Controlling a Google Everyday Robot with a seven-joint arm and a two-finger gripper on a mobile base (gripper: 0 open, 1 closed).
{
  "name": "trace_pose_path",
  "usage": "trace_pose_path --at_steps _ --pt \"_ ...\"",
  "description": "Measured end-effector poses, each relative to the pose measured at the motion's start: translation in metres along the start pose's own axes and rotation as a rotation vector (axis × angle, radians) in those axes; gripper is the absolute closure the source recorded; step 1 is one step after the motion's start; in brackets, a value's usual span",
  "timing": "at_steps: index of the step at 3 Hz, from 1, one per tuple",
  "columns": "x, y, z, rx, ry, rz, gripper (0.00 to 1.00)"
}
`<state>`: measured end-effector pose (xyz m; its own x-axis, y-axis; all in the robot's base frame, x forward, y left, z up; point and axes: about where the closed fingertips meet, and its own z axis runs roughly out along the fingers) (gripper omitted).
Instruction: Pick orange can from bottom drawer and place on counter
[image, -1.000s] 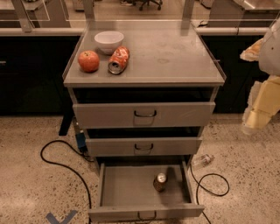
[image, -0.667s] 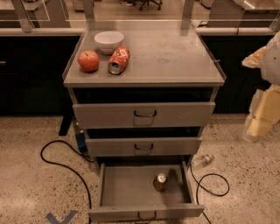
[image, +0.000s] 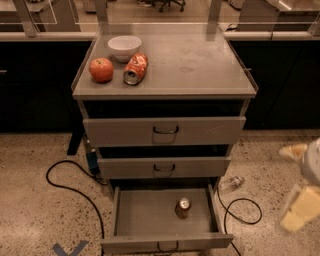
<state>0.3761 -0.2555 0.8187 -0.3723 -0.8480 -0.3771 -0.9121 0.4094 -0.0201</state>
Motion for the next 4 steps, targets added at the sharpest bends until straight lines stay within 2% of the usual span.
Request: trace_pose_path --at_steps 1,2,3,4 --pt "0.076 0.045 0.088 -0.144 -0.063 0.144 0.00" --pt "0.127 0.092 0.175 -0.274 -0.171 0.251 0.00" --pt "0.136 0.103 0.206 -0.345 -0.196 0.276 0.00" --pt "0.136 0.103 0.206 -0.345 -0.196 0.276 0.00"
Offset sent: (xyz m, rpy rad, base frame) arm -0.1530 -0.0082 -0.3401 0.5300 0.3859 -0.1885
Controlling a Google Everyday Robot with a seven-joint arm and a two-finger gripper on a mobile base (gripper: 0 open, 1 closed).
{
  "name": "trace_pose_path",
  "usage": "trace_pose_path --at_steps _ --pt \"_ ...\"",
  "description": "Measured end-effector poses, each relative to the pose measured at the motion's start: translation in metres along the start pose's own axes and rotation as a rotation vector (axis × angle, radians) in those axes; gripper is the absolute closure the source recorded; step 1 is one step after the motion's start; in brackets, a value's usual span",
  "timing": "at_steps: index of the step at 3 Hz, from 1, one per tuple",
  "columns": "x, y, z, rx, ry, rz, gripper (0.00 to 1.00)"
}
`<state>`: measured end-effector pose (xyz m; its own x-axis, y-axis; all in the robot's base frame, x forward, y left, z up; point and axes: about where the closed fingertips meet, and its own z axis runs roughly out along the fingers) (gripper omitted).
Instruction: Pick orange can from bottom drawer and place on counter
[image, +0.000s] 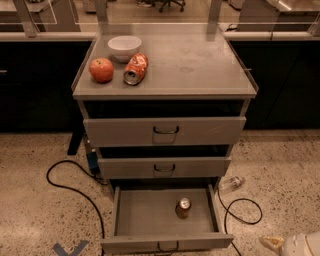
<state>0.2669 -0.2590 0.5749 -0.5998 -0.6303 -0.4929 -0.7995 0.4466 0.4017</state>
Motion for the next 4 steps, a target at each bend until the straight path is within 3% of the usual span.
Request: trace_pose_path --at_steps 1,2,3,4 --pt "0.002 -0.014 0.026 -0.011 -0.063 -0.026 0.00" --pt "-0.039 -0.023 0.065 -0.096 -0.181 -0.138 0.00" --pt "-0.088 -0.009 0.074 -0.081 -0.304 -0.273 0.00" --pt "-0.100 -0.004 0.077 -0.090 -0.316 -0.312 0.00"
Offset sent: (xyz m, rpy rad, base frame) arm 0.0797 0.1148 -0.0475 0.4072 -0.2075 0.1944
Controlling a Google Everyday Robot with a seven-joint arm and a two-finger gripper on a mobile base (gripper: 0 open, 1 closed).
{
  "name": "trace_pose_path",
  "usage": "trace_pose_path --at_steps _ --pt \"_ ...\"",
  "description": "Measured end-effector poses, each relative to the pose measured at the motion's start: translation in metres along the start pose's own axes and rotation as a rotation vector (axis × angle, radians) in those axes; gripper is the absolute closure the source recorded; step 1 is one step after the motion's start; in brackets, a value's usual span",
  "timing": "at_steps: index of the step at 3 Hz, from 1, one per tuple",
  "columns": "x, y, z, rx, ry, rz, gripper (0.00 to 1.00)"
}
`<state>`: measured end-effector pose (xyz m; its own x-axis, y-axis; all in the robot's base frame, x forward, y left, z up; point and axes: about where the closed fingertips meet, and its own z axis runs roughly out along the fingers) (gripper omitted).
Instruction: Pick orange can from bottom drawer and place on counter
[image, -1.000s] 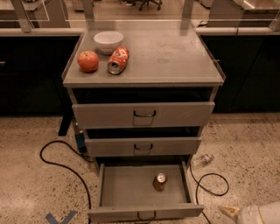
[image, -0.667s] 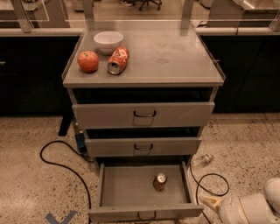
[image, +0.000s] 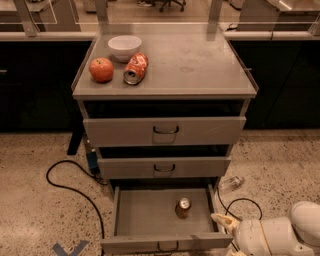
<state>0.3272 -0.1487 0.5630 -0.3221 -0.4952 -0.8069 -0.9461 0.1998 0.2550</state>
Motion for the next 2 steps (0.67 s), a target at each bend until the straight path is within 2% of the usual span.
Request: trace_pose_path --at_steps 1,2 --pt "0.010 0.001 0.009 0.028 0.018 -0.017 0.00" --pt "0.033 -0.045 0.033 0.106 0.025 0.013 0.00"
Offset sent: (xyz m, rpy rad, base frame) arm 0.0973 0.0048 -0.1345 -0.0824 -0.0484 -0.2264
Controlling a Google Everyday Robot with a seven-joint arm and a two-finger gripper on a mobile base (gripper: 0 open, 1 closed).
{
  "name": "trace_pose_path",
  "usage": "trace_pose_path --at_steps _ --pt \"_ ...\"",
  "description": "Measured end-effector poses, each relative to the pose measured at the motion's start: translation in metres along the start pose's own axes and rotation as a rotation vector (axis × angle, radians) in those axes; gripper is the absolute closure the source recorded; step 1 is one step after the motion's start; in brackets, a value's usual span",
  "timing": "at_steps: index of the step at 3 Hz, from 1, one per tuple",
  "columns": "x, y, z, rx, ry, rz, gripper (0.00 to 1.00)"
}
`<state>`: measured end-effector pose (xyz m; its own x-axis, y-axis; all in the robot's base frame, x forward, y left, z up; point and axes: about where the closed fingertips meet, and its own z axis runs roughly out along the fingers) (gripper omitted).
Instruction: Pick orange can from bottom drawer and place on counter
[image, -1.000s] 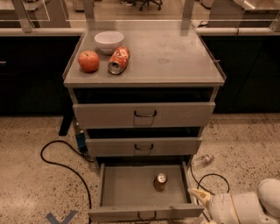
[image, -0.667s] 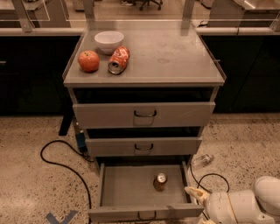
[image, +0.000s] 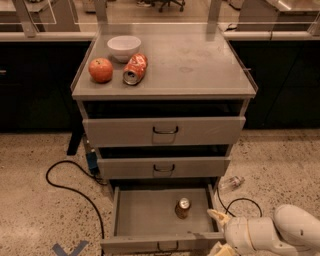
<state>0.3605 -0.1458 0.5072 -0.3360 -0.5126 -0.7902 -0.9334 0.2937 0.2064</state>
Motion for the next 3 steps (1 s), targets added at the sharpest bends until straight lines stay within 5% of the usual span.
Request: trace_pose_path --at_steps 1,3 --pt "0.020 -0.075 0.032 0.081 -0.048 0.087 0.00" --pt "0.028 -0.084 0.051 0.085 -0.030 0.077 0.00"
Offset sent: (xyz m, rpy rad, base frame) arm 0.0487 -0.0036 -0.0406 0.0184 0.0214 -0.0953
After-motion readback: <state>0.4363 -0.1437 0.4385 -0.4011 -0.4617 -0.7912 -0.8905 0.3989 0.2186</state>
